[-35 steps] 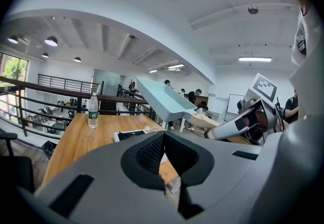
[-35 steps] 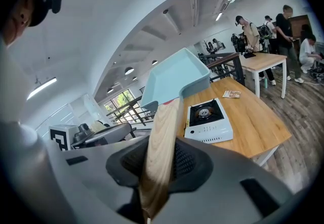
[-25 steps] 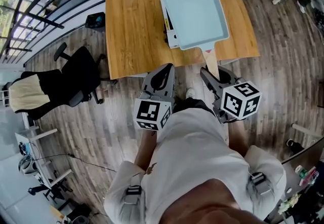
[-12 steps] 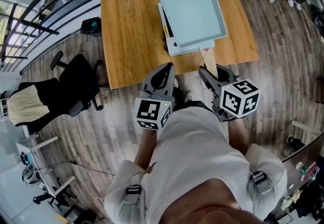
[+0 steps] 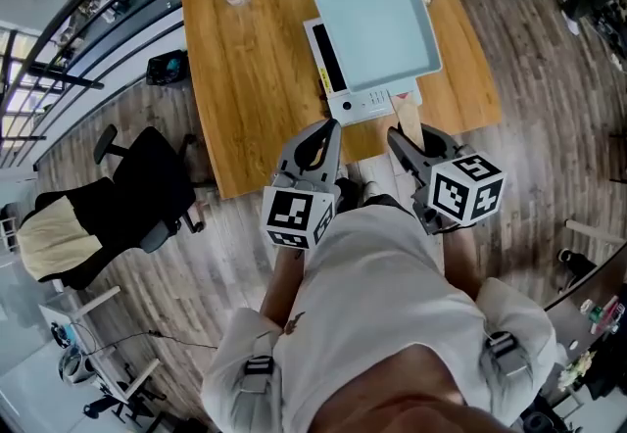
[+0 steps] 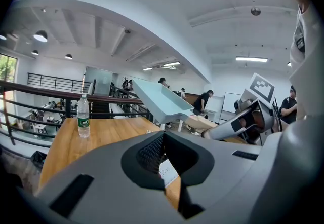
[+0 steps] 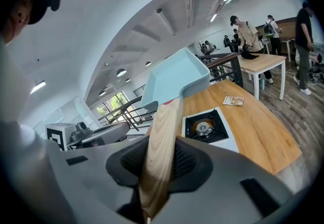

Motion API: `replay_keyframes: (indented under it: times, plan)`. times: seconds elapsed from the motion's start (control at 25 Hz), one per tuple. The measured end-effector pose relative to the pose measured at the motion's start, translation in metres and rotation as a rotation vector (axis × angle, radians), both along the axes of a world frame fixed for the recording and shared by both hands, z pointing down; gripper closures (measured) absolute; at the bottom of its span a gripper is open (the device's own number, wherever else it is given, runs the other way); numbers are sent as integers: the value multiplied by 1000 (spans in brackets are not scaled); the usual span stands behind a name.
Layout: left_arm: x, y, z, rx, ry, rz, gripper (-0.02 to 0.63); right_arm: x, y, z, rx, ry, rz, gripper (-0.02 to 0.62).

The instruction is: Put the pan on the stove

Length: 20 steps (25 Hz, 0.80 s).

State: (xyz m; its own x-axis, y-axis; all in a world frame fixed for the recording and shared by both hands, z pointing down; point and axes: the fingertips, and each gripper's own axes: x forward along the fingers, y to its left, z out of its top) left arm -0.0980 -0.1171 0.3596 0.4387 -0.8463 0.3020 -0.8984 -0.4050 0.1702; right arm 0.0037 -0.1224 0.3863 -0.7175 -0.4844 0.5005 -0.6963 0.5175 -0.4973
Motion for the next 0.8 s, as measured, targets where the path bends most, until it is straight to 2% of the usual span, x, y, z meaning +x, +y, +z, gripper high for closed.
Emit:
replay_keyframes:
  times: [0.48,0.8]
  plan:
    - [-26,-37,15,-32,14,61,588,-23,-28,16,-33,18,71,494]
    - [-28,-54,23,-61,21,67,588,-27,-40,30,-68,23,76,494]
